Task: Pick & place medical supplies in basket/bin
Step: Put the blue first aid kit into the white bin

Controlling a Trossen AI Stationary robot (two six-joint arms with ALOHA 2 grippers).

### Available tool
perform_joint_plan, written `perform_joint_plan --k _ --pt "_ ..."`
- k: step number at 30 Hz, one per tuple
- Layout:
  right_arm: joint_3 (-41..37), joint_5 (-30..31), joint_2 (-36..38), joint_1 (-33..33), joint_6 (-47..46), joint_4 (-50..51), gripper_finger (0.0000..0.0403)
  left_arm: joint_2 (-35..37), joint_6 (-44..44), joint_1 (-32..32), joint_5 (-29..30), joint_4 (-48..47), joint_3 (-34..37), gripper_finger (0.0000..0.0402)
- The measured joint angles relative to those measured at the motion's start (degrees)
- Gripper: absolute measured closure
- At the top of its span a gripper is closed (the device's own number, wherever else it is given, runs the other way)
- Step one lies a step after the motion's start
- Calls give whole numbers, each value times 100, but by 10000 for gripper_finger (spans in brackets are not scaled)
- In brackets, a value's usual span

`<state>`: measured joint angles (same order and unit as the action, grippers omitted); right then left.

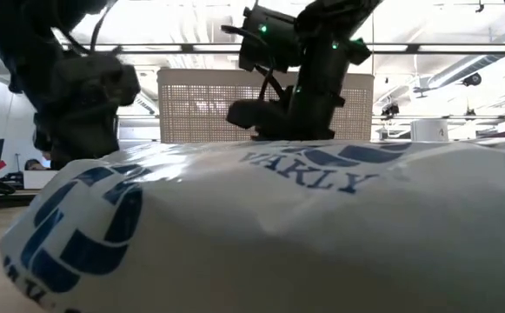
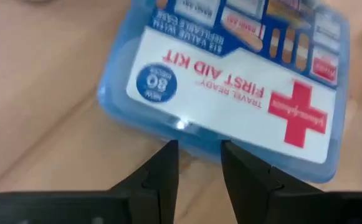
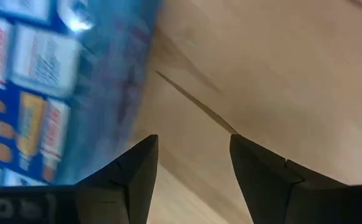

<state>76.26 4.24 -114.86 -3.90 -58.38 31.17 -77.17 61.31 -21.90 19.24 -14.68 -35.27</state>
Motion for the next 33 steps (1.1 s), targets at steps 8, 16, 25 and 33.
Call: perform_joint_plan --k 8,16,25,33 --pt "5 -146 -117 22 36 -318 211 -273 75 58 -232 283 -18 299" --pt "572 -211 -6 33 407 -305 212 -265 85 42 -769 111 33 299" --pt "1448 -550 6 -110 732 -574 211 -362 47 57 -683 78 102 299" --pt "1535 -1049 -90 -143 477 -808 211 -375 69 64 -625 191 103 299"
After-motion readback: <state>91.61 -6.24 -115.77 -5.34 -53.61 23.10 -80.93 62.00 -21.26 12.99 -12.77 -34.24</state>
